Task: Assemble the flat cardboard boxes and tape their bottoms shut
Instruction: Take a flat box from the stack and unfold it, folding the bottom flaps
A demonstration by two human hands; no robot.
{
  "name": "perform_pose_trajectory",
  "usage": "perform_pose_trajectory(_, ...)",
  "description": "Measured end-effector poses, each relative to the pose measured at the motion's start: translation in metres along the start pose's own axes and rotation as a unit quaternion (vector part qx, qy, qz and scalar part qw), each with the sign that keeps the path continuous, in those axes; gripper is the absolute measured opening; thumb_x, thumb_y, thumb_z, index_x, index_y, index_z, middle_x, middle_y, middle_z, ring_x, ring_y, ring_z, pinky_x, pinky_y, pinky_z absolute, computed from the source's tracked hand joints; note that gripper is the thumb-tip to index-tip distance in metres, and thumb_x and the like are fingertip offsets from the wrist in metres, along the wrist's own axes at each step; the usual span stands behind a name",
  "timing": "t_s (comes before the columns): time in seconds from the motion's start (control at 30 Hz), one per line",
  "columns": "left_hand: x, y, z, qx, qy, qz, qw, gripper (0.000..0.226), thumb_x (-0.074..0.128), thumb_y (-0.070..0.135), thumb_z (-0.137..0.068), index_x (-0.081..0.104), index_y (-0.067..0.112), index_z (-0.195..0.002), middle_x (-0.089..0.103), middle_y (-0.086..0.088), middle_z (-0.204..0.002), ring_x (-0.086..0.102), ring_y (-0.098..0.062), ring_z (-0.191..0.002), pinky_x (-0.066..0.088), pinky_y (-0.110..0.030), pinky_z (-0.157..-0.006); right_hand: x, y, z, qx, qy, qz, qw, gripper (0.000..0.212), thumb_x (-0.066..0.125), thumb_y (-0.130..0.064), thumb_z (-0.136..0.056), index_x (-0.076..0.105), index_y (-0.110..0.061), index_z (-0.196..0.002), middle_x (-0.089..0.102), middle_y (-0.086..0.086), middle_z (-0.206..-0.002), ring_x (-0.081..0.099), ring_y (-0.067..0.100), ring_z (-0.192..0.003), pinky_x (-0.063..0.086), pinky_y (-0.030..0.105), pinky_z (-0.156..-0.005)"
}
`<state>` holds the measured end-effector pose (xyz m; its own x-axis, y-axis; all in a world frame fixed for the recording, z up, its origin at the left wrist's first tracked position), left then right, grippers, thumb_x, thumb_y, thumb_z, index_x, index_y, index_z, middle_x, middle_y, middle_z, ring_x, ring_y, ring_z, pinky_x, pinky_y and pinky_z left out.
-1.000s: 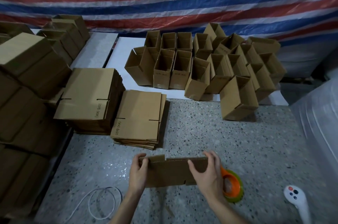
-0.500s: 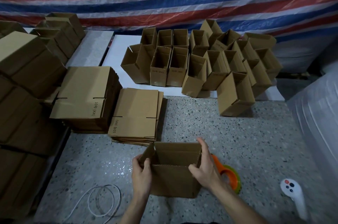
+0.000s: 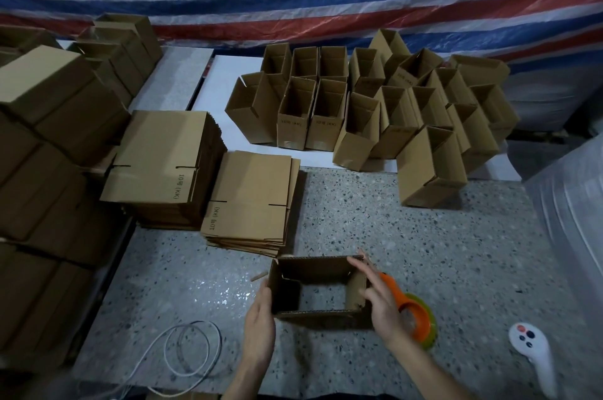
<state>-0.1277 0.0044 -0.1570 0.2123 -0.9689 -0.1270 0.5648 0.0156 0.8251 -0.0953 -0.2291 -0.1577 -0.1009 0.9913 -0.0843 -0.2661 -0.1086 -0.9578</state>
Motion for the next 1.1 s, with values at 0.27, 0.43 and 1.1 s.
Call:
perform_pose_trajectory(0.27, -0.014, -0.007, -0.012, -0.107, -0.076, 0.104, 0.986, 0.033, 0.052, 0.035, -0.101, 0.067, 0.023, -0.128, 0.071, -0.001, -0.124, 0.062, -0.014, -0.12, 0.046, -0.033, -0.097, -0.005, 0.019, 0.0, 0.074, 0.118, -0.18, 0.974, 0.037, 0.054, -0.014, -0.095, 0.058, -0.019, -0.131, 0.062, 0.003, -0.135, 0.056, 0.018, -0.128, 0.043, 0.039, -0.108)
perform_pose_trajectory(0.43, -0.029, -0.001, -0.028, -0.142, -0.13, 0.099, 0.976, 0.034, 0.068, 0.02, -0.09, 0.066, 0.011, -0.123, 0.074, -0.009, -0.116, 0.066, -0.022, -0.116, 0.045, -0.045, -0.108, -0.013, 0.012, 0.001, 0.077, 0.126, -0.095, 0.984, 0.006, 0.058, -0.004, -0.096, 0.058, -0.009, -0.092, 0.07, 0.001, -0.098, 0.061, 0.025, -0.104, 0.046, 0.036, -0.09)
perform_pose_trajectory(1.1, -0.029, 0.011, -0.039, -0.137, -0.158, 0.014, 0.978, 0.038, 0.088, 0.026, -0.069, 0.06, 0.011, -0.09, 0.069, -0.011, -0.096, 0.069, -0.018, -0.087, 0.056, -0.029, -0.072, 0.003, -0.007, -0.038, 0.165, 0.012, 0.197, 0.966, 0.024, 0.09, -0.015, -0.071, 0.066, -0.016, -0.065, 0.06, 0.003, -0.1, 0.056, 0.016, -0.098, 0.038, 0.025, -0.079)
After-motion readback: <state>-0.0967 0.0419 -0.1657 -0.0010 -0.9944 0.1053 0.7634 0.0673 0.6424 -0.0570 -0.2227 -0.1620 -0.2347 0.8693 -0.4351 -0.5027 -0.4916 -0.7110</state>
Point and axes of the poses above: each hand's wrist, its own z-axis away from the middle knuckle, its own x-axis out of the palm, y = z × x, the point moved 3 cm from there along -z, towards the middle knuckle
